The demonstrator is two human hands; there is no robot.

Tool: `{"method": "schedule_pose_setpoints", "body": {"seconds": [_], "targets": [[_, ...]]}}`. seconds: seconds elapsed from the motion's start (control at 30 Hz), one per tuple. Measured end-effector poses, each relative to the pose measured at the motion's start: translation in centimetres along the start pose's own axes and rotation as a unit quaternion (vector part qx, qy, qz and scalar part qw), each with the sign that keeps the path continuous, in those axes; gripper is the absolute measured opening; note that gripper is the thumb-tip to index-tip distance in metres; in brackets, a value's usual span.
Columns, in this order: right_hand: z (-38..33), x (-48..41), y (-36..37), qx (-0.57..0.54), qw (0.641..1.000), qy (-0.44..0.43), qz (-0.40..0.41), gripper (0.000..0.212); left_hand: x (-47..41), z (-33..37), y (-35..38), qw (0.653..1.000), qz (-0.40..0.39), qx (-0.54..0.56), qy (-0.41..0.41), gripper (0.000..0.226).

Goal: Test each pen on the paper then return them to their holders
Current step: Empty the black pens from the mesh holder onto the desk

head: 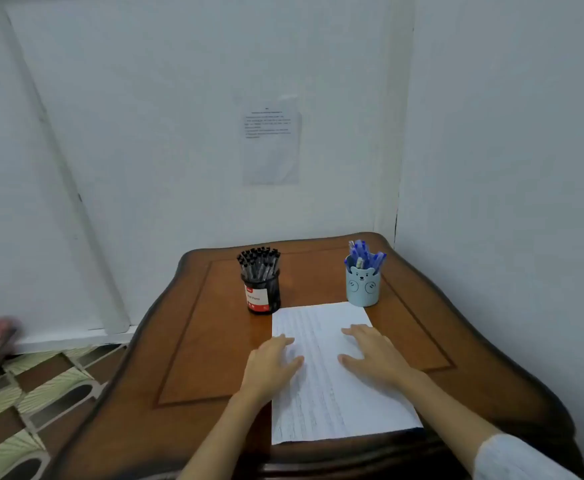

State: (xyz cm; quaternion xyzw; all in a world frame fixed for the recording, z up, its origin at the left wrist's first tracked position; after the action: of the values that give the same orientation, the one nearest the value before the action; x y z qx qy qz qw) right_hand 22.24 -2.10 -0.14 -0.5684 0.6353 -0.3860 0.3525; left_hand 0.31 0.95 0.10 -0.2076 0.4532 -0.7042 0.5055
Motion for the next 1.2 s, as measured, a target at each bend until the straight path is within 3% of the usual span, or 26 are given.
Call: {"method": "schedule_pose_setpoints", "body": {"seconds": [0.2, 0.6, 0.77, 0.97, 1.2], "targets": [[1.3, 0.9, 0.9, 0.021, 1.000, -0.023, 0.000, 0.061, 1.4, -0.8, 1.1, 0.999, -0.006, -0.024, 0.025, 0.055], [2.4, 0.4, 1.2, 0.026, 0.998, -0.054, -0.004, 0.064, 1.3, -1.2, 0.9, 0.998, 0.019, 0.054, 0.015, 0.060], [2.2, 0.5, 1.1, 0.032, 0.998, -0.047, -0.007, 0.062, 1.0, -1.6, 1.1, 0.999, 0.020, 0.025, 0.025, 0.058], [0.6, -1.0, -0.2, 0.092, 0.996, -0.021, 0.000, 0.053, -1.6, -2.0, 0.0, 0.993, -0.032, -0.099, 0.051, 0.052], [-0.5, -2.8, 0.7, 0.045, 0.999, -0.027, 0.008, 0.063, -2.0, -3.4, -0.1, 0.997, -0.043, -0.026, 0.059, 0.076]]}}
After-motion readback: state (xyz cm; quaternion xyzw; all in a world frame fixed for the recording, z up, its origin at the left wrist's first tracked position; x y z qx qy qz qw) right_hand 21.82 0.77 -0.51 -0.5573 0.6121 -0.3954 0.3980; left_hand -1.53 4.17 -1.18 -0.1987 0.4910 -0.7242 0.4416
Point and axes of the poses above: each hand's wrist, its own x-axis away from the middle knuckle, its own y-axis out of the palm, z = x × y, the point moved 1 cm from there along -x, towards the middle knuckle, and after that the axes turned 7 degrees about y, right-handed, at the moved point
